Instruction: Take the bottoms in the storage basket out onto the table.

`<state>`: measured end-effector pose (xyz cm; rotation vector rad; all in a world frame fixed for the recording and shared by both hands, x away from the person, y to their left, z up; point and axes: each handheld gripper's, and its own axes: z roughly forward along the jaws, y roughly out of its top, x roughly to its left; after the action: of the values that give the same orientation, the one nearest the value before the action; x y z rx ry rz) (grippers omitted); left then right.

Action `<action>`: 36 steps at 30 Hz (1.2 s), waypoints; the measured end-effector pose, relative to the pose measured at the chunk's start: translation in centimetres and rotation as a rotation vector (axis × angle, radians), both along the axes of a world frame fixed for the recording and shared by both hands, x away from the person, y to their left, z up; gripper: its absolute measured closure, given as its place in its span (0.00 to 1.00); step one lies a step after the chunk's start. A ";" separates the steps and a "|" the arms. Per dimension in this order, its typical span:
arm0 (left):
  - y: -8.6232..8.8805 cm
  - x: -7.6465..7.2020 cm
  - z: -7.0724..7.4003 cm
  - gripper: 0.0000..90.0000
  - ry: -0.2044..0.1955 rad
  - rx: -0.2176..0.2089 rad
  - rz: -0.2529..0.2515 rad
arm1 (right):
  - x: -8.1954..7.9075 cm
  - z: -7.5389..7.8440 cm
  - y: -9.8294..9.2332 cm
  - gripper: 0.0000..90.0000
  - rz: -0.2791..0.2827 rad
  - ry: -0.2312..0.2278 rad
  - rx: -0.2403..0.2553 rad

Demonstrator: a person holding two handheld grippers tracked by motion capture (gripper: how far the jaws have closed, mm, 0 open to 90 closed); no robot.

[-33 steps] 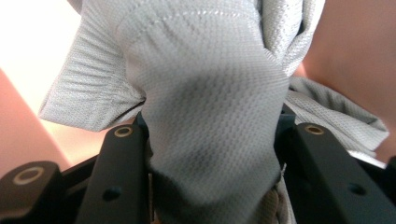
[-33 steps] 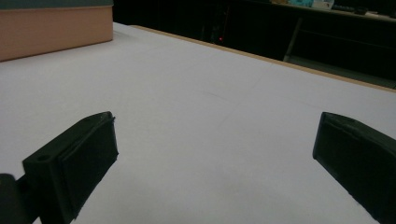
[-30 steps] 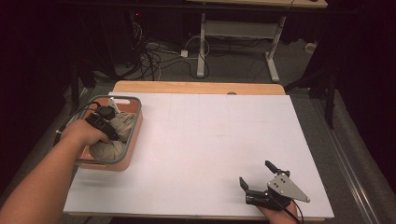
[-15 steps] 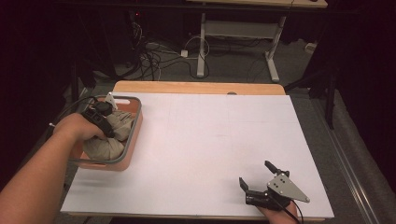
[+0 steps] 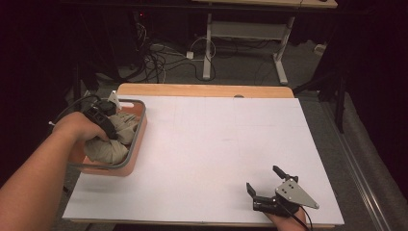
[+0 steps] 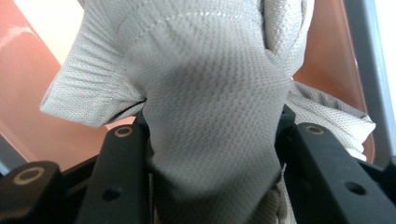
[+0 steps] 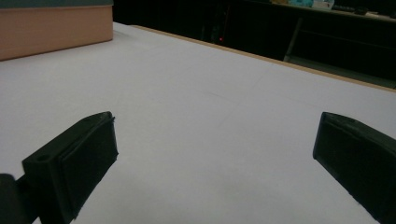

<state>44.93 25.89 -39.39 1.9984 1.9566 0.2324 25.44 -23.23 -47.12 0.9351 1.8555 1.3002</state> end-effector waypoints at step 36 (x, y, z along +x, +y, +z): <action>-1.2 0.1 2.8 0.60 -0.007 -0.019 -0.035 | 0.0 0.0 -0.3 0.01 -0.022 -0.009 0.006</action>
<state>45.07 24.72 -36.61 2.0149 1.9106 0.2115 25.41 -23.51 -47.07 0.9481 1.8308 1.2952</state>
